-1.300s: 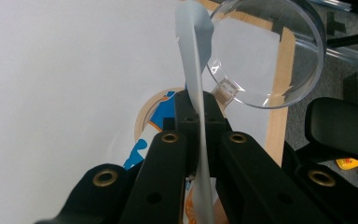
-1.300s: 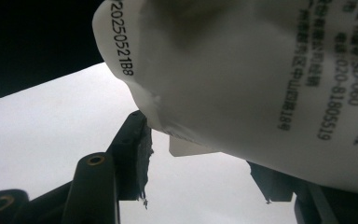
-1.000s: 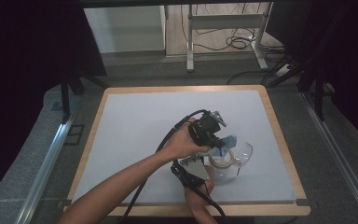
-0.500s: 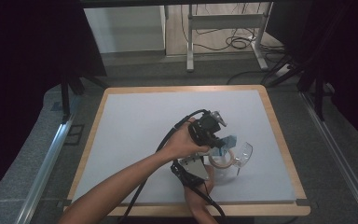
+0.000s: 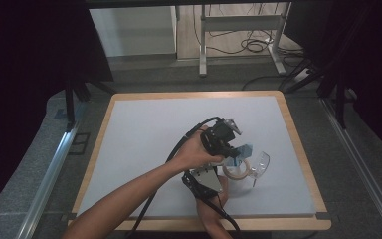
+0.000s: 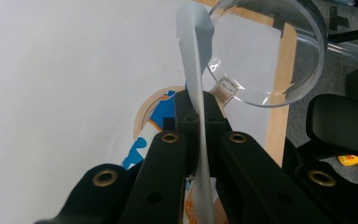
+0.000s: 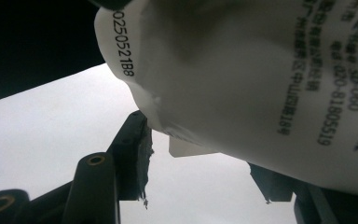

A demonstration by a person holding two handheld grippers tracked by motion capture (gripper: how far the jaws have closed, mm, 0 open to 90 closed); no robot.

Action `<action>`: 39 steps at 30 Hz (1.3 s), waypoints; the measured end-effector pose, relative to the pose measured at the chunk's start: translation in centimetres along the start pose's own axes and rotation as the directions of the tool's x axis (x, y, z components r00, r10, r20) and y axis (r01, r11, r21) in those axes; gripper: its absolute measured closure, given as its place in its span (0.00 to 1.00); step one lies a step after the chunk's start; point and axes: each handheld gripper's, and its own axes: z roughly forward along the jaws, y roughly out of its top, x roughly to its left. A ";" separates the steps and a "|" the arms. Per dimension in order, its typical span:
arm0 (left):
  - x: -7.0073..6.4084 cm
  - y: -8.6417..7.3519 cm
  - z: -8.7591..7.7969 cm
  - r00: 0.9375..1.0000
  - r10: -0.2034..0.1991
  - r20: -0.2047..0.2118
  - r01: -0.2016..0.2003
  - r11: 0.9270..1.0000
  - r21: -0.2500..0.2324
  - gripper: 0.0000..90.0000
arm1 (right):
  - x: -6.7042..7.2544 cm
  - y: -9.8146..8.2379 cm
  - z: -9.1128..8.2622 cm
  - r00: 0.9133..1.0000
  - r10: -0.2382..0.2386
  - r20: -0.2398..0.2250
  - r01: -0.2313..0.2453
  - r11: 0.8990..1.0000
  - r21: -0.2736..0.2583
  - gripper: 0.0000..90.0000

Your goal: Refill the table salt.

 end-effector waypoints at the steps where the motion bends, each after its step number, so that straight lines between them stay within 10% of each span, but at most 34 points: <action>1: 0.0 0.0 0.0 1.000 0.001 -0.001 -0.001 1.000 0.001 1.00 | 0.0 0.0 0.0 1.000 -0.002 0.001 0.002 1.000 -0.001 0.50; 39: 0.3 0.1 0.4 1.000 -0.005 0.003 0.005 0.999 0.035 1.00 | 0.0 0.1 0.4 1.000 0.005 0.011 -0.005 1.000 -0.002 0.50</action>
